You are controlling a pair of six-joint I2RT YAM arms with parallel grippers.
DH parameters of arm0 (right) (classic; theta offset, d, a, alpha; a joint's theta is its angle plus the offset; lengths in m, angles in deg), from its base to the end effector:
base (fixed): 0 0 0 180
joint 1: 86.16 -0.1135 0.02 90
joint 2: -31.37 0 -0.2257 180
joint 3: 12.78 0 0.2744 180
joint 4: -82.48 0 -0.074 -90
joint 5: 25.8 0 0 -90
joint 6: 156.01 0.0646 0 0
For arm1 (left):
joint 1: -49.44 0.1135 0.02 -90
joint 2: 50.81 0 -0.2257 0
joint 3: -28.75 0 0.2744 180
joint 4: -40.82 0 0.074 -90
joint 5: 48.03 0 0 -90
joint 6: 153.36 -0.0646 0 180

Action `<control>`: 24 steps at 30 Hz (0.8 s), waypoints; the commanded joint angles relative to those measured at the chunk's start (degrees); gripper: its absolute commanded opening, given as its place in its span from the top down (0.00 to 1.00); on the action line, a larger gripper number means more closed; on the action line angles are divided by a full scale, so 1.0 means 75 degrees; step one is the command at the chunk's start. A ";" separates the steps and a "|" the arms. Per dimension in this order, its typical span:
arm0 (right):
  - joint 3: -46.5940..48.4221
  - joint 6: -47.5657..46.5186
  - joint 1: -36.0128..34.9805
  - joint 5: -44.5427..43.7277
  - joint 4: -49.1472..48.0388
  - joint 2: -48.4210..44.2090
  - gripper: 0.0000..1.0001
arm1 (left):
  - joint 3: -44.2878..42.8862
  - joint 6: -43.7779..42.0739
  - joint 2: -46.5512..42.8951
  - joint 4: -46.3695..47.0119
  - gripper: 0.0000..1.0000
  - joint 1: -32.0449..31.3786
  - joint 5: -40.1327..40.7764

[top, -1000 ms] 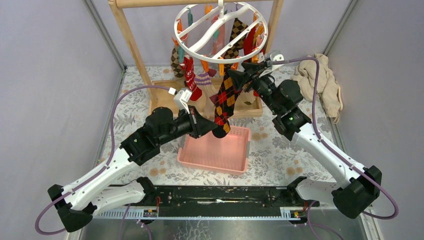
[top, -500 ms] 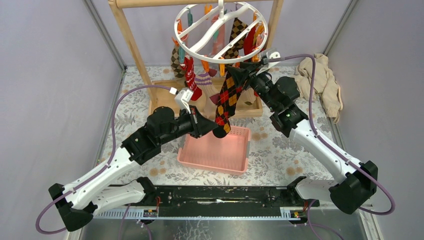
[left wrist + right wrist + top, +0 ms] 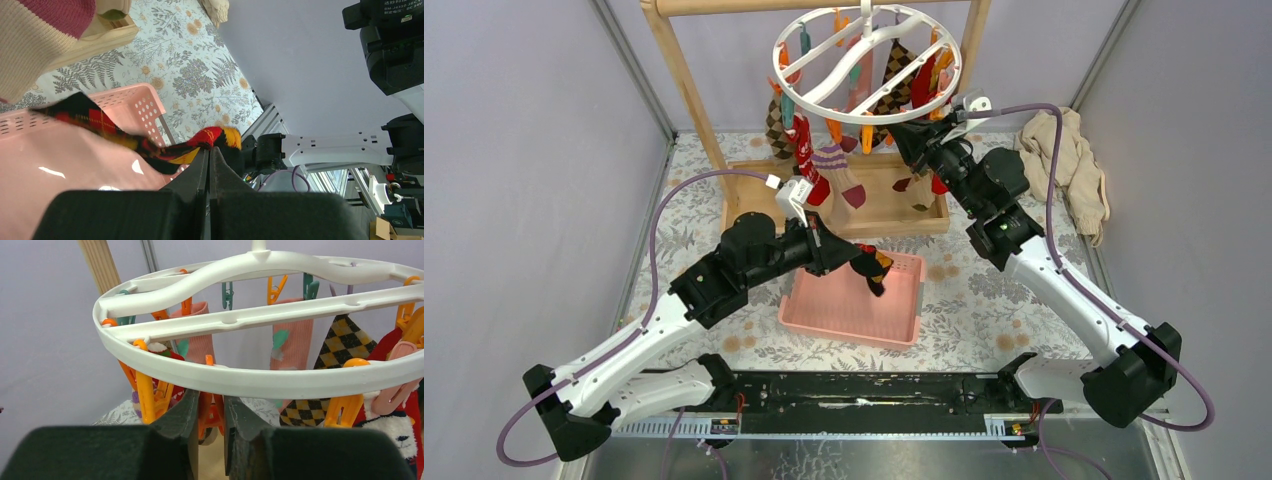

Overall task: Remove the socks clipped to the hanger
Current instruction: Remove the sock from the hanger, then place the sock in the bin.

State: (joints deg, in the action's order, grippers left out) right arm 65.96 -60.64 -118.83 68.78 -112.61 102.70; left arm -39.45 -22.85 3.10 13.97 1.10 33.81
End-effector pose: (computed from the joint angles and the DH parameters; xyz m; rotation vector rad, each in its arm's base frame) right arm 0.2899 0.1920 0.4157 -0.3531 1.1495 0.6309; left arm 0.1843 -0.2210 0.3336 0.2460 1.9504 -1.2014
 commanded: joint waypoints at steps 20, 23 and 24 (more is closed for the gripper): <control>-0.1809 0.0533 0.0045 -0.0269 0.1002 -0.2459 0.08 | 0.0211 0.0352 0.0020 -0.0559 1.00 -0.0031 -0.0426; -0.2064 0.0525 0.0043 -0.0306 0.1247 -0.2673 0.08 | 0.0596 0.0398 0.0145 -0.0478 1.00 -0.0031 -0.0286; -0.2145 0.0515 0.0043 -0.0297 0.1312 -0.2729 0.08 | 0.0726 0.0409 0.0193 -0.0465 1.00 -0.0029 -0.0163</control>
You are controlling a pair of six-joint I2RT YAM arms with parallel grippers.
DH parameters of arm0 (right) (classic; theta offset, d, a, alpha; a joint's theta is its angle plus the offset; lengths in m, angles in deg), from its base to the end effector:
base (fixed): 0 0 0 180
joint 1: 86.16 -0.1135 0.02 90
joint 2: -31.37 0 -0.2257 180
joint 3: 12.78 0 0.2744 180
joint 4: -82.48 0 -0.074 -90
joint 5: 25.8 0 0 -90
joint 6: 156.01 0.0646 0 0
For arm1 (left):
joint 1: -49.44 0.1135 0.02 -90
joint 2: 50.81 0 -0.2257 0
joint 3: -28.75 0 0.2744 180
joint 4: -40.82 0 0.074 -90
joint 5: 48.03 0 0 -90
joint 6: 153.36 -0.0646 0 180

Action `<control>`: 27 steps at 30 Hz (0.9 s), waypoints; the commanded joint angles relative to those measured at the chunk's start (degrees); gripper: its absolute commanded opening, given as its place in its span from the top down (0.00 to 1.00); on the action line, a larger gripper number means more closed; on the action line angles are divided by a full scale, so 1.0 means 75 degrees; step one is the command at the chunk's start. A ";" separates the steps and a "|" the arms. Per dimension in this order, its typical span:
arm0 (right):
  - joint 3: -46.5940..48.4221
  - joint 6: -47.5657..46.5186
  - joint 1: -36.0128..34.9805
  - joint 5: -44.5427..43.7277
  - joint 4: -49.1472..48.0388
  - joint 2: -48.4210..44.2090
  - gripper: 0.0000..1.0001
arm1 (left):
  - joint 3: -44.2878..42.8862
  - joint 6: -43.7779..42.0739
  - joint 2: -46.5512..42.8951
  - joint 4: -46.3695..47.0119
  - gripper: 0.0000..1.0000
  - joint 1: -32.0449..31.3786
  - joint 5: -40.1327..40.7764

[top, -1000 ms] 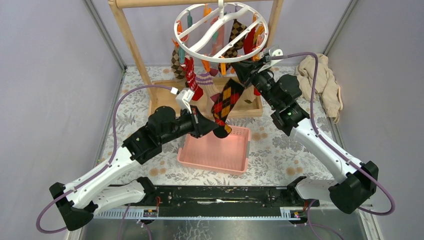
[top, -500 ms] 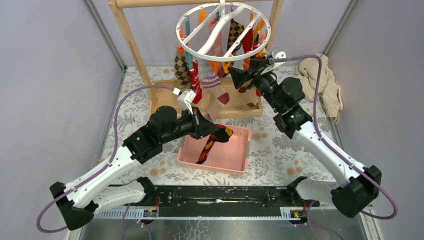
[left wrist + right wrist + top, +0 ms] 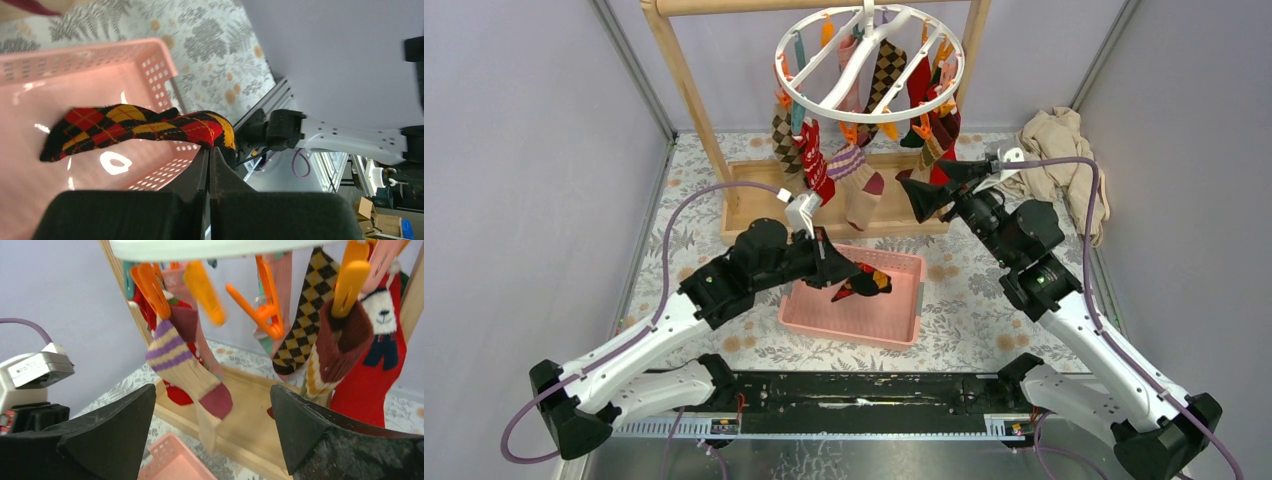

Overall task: Remove the socks clipped to the hanger
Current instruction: Place the sock in the bin.

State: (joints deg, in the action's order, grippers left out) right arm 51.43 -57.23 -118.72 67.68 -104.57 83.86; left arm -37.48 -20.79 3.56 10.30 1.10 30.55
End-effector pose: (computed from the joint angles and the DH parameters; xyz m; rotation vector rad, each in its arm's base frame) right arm 0.2359 0.1553 0.3928 -0.3144 1.2317 0.6620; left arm 0.1813 -0.2230 0.3094 0.2555 2.0843 -1.2184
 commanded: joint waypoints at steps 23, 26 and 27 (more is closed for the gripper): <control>-0.1625 0.0753 0.0035 0.0987 -0.0726 0.0535 0.14 | 0.1841 0.0010 0.0644 0.0630 0.02 -0.0035 0.2461; -0.1883 0.1060 0.0020 0.1168 -0.1369 0.0775 0.17 | 0.1589 0.0052 0.0266 0.0152 0.02 -0.0027 0.2672; -0.1982 0.1164 0.0013 0.1209 -0.1642 0.0881 0.18 | 0.1446 0.0063 0.0116 -0.0005 0.01 -0.0033 0.2737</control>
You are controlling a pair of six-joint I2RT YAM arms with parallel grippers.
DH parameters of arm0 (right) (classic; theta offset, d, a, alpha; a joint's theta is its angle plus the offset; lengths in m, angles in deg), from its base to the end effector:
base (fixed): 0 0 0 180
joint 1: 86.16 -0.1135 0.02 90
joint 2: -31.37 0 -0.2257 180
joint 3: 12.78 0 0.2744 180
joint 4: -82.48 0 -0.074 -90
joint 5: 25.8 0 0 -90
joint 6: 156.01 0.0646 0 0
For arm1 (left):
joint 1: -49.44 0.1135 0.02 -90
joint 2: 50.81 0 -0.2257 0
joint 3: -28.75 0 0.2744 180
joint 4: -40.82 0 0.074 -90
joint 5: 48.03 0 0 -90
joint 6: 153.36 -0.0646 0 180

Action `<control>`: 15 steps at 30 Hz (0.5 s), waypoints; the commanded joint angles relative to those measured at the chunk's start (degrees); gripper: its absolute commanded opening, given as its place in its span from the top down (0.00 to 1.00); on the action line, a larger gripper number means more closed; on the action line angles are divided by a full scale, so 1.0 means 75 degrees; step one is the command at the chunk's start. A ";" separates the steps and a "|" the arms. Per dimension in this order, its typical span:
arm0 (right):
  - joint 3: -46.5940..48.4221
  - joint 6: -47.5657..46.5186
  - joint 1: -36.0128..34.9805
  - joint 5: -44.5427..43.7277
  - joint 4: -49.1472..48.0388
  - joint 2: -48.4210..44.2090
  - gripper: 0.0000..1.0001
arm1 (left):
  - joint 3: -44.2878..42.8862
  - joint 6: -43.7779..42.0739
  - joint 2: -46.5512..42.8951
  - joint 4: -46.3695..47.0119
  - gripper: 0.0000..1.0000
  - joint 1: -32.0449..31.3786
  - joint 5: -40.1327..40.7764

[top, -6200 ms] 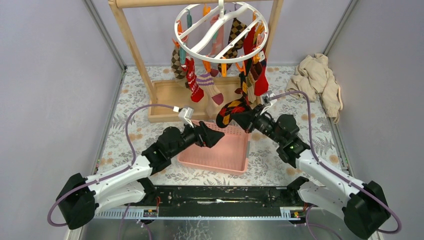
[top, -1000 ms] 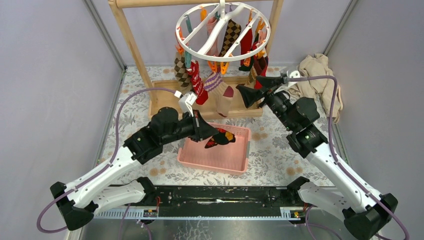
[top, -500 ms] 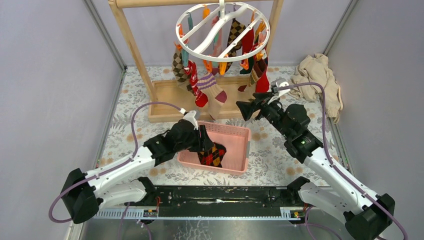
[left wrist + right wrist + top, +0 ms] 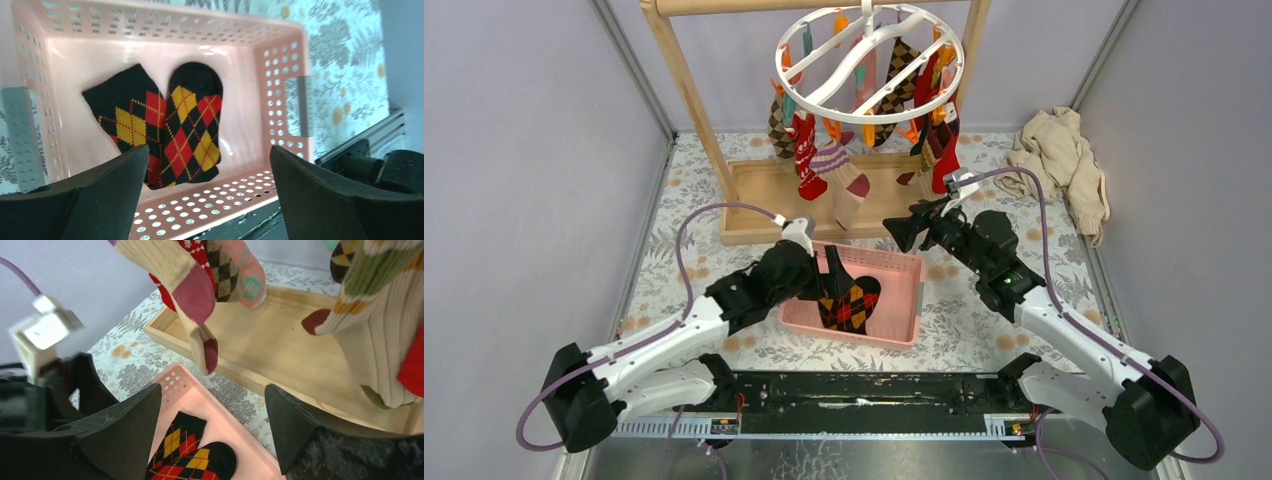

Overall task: Remove the socks clipped to the hanger
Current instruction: Place the sock in the bin, then remove the sock from the hanger.

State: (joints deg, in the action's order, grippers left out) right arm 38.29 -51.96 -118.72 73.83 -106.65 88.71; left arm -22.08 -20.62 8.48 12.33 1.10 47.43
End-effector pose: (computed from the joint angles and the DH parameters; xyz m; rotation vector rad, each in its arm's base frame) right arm 0.2542 0.1751 0.2804 -0.3888 1.5237 0.7726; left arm 0.1952 -0.2101 0.1840 0.0583 2.3229 -0.7500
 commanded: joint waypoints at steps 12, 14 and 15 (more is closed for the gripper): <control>-0.0291 0.1092 -0.0730 -0.0058 -0.4119 0.2452 0.24 | -0.1240 0.0615 -0.1981 -0.2025 0.01 -0.0030 0.2230; -0.0165 0.1185 -0.0776 -0.0138 -0.4386 0.2812 0.24 | -0.1260 0.0629 -0.2160 -0.2179 0.01 -0.0030 0.2371; -0.0099 0.1211 -0.0802 -0.0181 -0.4496 0.2978 0.24 | -0.1259 0.0629 -0.2233 -0.2231 0.01 -0.0033 0.2401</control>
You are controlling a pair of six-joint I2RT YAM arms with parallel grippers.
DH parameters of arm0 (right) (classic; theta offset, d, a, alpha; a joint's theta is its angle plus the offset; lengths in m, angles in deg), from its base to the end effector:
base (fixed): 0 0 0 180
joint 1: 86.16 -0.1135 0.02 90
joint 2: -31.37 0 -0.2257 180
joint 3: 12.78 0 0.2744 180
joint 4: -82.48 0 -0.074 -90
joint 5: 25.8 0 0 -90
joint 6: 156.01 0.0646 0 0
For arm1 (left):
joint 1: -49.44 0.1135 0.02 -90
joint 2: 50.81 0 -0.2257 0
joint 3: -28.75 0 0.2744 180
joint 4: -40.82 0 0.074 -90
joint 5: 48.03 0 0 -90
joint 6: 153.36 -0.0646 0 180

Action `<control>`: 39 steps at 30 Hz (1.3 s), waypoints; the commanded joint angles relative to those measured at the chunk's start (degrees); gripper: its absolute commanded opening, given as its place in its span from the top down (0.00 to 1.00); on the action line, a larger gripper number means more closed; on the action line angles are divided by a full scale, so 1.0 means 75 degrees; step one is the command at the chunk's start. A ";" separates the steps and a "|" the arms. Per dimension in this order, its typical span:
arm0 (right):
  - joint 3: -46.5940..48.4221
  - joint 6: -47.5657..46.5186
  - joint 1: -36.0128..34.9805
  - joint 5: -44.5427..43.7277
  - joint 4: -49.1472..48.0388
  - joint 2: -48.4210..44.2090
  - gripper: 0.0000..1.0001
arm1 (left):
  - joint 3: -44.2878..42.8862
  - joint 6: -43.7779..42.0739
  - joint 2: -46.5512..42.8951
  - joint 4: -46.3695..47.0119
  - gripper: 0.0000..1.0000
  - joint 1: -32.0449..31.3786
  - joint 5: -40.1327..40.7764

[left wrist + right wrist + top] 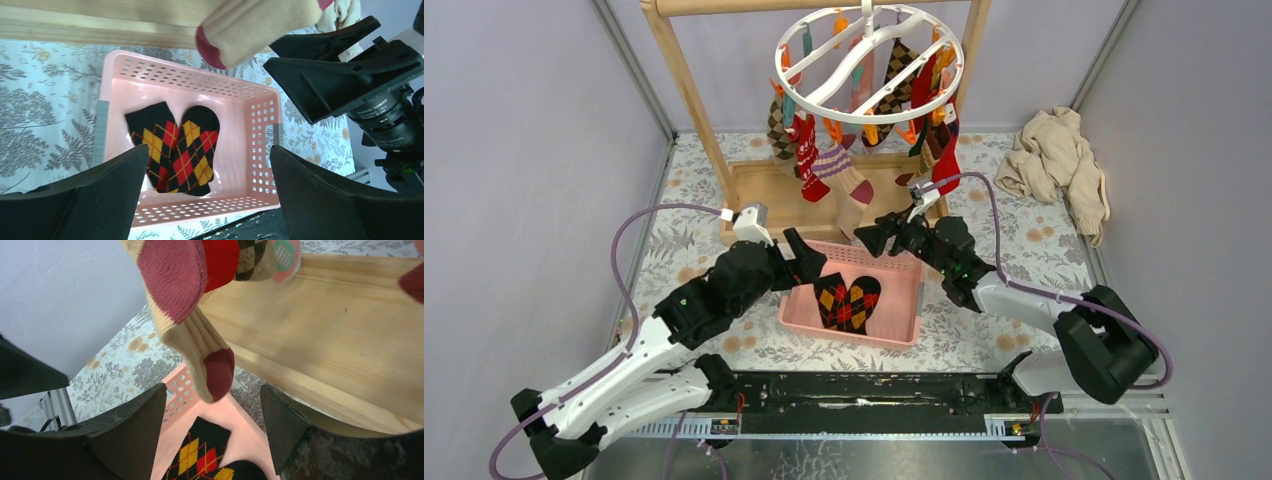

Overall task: Remove the socks clipped to the hanger
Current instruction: Remove the sock from the hanger.

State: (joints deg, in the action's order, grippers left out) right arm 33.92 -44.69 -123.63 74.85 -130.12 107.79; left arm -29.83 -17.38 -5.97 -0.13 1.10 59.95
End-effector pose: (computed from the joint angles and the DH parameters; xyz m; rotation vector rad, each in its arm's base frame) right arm 0.2647 0.2179 0.2038 -0.3782 1.5547 0.9512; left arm 0.1791 -0.1713 0.2759 -0.1585 2.0905 -0.7094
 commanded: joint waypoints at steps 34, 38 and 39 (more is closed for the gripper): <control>0.0603 0.0371 -0.0165 0.0932 0.0300 -0.0781 0.89 | -0.3255 -0.1661 0.1221 0.0652 0.01 -0.0030 0.0147; 0.0635 0.0240 -0.0178 0.0878 0.0667 -0.0956 0.91 | -0.3679 -0.1836 0.1714 0.1029 0.02 -0.0029 0.0479; 0.0652 0.0195 -0.0188 0.0868 0.0745 -0.0980 0.91 | -0.3699 -0.1849 0.1780 0.1184 0.01 -0.0032 0.0558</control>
State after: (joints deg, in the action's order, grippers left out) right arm 38.31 -41.06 -124.47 81.28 -126.63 102.52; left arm -55.32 -28.27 5.09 2.67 1.10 60.80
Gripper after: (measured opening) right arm 0.103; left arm 0.986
